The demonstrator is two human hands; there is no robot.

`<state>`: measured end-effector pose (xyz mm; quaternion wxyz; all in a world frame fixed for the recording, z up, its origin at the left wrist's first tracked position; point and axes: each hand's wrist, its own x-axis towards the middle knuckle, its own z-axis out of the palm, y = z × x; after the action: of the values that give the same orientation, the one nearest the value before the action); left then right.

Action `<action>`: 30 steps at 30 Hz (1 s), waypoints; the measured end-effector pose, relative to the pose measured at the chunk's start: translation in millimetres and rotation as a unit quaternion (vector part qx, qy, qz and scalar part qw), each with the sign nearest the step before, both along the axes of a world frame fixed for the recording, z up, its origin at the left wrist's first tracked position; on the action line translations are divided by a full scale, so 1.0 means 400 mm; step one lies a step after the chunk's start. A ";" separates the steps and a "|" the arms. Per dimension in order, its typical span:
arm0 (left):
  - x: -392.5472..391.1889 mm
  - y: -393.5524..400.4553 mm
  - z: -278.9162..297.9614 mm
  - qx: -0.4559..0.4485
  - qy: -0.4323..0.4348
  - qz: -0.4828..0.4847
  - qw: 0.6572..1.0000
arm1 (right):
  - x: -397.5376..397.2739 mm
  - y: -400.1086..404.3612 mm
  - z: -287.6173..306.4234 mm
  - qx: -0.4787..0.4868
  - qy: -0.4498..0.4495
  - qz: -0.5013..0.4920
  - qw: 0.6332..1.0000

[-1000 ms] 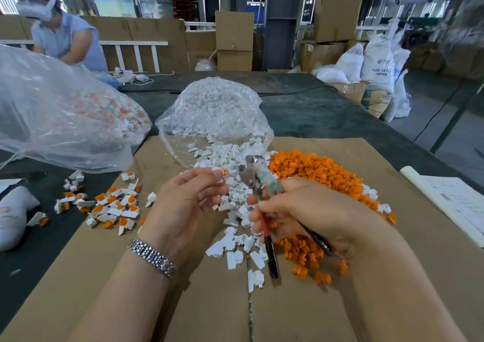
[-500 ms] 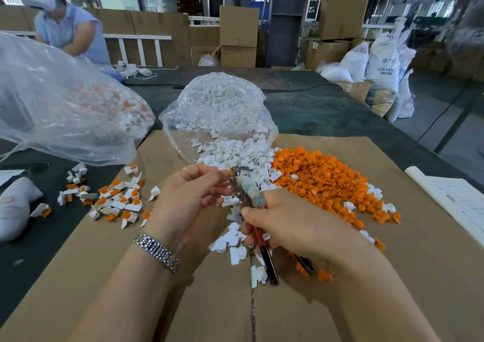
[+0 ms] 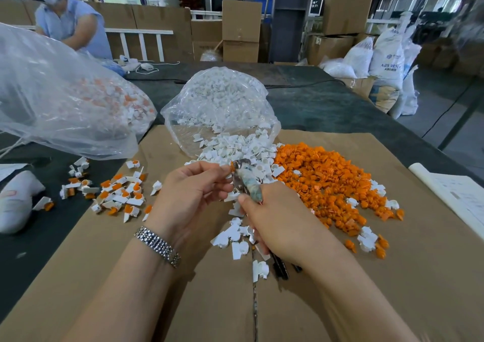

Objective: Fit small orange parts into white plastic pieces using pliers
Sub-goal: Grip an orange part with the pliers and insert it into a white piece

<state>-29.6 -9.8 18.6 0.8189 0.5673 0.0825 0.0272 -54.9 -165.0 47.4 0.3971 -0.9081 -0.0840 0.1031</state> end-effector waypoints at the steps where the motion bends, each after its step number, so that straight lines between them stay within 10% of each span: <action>1: 0.001 0.000 -0.001 -0.003 -0.002 0.005 1.000 | 0.002 0.002 -0.003 -0.004 -0.003 -0.003 1.000; 11: 0.000 0.033 -0.012 0.127 -0.025 0.071 0.989 | 0.006 -0.049 0.030 0.124 0.134 0.033 0.983; 17: 0.007 0.095 -0.015 0.518 0.034 0.298 0.801 | 0.075 -0.142 0.034 -0.081 -0.043 -0.074 0.993; 19: 0.004 0.087 -0.013 0.565 0.005 0.268 0.781 | 0.101 -0.162 0.005 -0.142 -0.056 -0.114 0.982; 24: -0.012 0.053 -0.019 0.513 -0.009 -0.042 0.857 | 0.127 -0.178 -0.067 -0.289 -0.093 -0.186 0.935; 30: -0.010 0.033 -0.030 0.562 0.013 -0.176 0.808 | 0.140 -0.176 -0.107 -0.304 -0.114 -0.196 0.925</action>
<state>-33.7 3.2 6.5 0.3462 0.9337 -0.0379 -0.0831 1.1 -235.6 4.5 0.1022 -0.9892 0.0863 -0.0607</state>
